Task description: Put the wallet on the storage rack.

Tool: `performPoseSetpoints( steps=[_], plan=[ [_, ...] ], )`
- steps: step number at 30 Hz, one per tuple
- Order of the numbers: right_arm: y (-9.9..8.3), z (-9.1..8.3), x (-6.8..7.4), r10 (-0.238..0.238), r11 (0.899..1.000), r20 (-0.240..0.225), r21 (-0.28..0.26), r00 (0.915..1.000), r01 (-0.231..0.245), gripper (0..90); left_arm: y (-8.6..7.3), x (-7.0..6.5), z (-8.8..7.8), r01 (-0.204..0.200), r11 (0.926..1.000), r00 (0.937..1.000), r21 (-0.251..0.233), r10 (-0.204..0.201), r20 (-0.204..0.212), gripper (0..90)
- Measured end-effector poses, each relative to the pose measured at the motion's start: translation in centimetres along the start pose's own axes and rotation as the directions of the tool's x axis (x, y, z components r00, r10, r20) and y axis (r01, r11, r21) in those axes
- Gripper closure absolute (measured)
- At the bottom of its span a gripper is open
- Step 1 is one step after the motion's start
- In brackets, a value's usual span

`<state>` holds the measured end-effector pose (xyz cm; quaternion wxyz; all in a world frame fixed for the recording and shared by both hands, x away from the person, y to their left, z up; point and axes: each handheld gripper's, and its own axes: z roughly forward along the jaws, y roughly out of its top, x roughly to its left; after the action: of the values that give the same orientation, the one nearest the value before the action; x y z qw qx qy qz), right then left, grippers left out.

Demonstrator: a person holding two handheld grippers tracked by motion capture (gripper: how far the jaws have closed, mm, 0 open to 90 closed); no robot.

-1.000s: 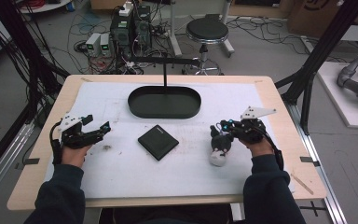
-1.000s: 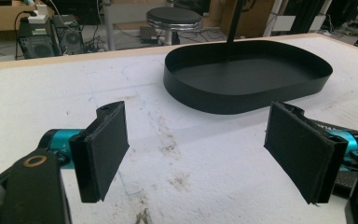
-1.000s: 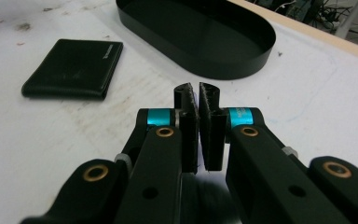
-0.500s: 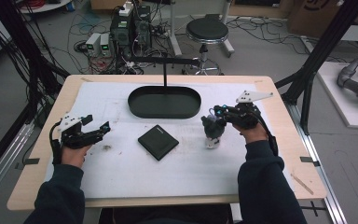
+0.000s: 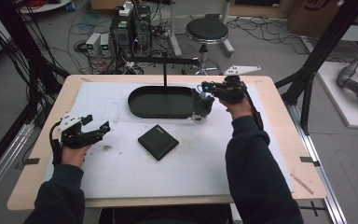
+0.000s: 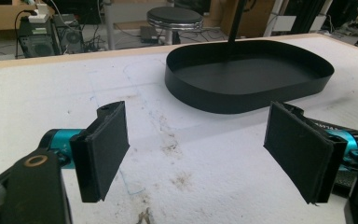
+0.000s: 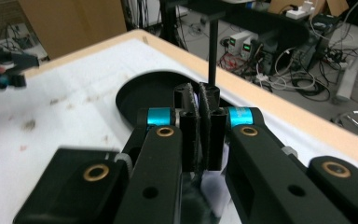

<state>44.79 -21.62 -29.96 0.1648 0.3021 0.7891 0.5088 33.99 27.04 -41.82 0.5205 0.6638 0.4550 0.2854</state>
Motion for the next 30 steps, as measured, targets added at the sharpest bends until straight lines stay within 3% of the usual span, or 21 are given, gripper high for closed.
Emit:
performPoseSetpoints(
  steps=[2,8,12,20,24,30],
  plan=[
    [0.9,0.9,-0.4,0.007,1.000,-0.004,-0.023,1.0000,-0.007,88.5,0.0,0.0,0.0,0.000,1.0000,1.0000,0.000,0.000,0.001,21.7],
    [2.9,3.8,-2.0,0.037,0.999,0.012,-0.026,0.9992,-0.037,88.4,-0.1,0.0,-0.1,-0.001,1.0000,1.0000,0.001,0.001,0.001,21.7],
    [3.3,5.0,-3.1,0.071,0.997,0.043,-0.030,0.9966,-0.069,88.4,-0.1,-0.1,-0.1,-0.008,1.0000,1.0000,0.002,0.008,0.003,22.0],
    [3.4,6.4,-3.8,0.083,0.997,0.098,-0.012,0.9917,-0.082,88.4,-0.1,0.0,0.0,-0.003,1.0000,1.0000,-0.003,0.003,0.004,22.0],
    [2.9,6.9,-4.3,0.118,0.993,0.120,-0.024,0.9858,-0.115,88.4,-0.1,0.0,-0.1,-0.003,1.0000,1.0000,-0.004,0.003,0.002,22.0],
    [2.6,8.1,-4.3,0.109,0.994,0.194,-0.042,0.9751,-0.102,87.8,-0.1,0.0,0.0,-0.004,1.0000,1.0000,-0.003,0.004,0.003,22.2]
  ],
)
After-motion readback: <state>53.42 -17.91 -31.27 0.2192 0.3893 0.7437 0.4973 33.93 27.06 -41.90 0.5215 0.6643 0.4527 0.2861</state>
